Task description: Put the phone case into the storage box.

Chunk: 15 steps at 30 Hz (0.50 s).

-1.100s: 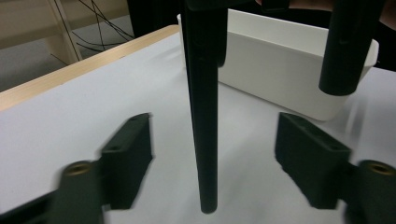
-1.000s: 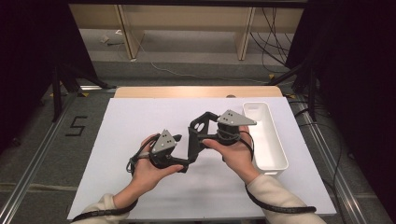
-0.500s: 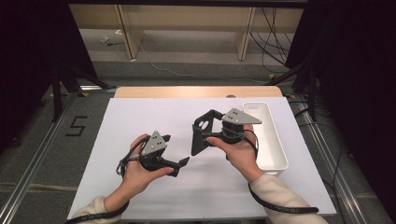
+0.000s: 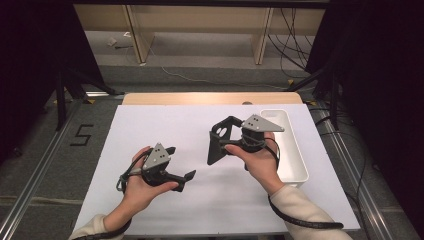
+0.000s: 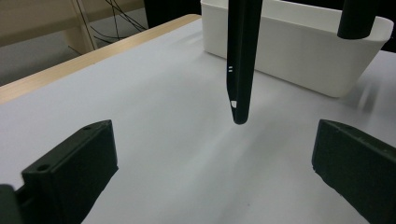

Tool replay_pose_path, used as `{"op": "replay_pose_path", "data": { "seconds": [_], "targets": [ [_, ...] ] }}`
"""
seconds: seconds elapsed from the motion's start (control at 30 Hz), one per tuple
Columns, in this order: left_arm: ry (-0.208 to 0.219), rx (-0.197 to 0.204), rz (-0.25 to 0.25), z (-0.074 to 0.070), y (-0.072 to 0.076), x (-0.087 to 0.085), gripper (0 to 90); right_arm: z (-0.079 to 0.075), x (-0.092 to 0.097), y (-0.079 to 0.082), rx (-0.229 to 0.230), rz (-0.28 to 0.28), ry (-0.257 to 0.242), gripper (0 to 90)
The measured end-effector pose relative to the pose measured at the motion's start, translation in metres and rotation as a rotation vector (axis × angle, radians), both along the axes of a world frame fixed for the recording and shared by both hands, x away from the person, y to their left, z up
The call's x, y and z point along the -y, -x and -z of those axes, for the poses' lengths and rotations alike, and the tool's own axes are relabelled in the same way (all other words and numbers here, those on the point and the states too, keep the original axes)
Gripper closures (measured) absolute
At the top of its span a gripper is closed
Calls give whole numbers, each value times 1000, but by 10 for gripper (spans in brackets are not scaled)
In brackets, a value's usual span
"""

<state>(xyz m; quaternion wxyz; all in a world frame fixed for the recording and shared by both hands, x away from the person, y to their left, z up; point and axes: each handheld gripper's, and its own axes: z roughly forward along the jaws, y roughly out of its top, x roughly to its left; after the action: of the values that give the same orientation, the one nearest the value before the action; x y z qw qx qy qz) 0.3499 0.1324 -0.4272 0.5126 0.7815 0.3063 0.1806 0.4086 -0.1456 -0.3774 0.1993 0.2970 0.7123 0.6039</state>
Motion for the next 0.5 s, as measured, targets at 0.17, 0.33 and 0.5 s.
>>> {"op": "replay_pose_path", "data": {
  "seconds": [0.17,0.33,0.5],
  "targets": [
    [-9,5,-3,0,2,-4,0,-2,1,0,2,3,-3,151],
    [-22,6,-8,3,2,-9,0,-3,3,-1,2,11,-9,151],
    [-28,10,-17,3,3,-14,0,-5,6,-1,2,18,-13,151]
  ]
}}
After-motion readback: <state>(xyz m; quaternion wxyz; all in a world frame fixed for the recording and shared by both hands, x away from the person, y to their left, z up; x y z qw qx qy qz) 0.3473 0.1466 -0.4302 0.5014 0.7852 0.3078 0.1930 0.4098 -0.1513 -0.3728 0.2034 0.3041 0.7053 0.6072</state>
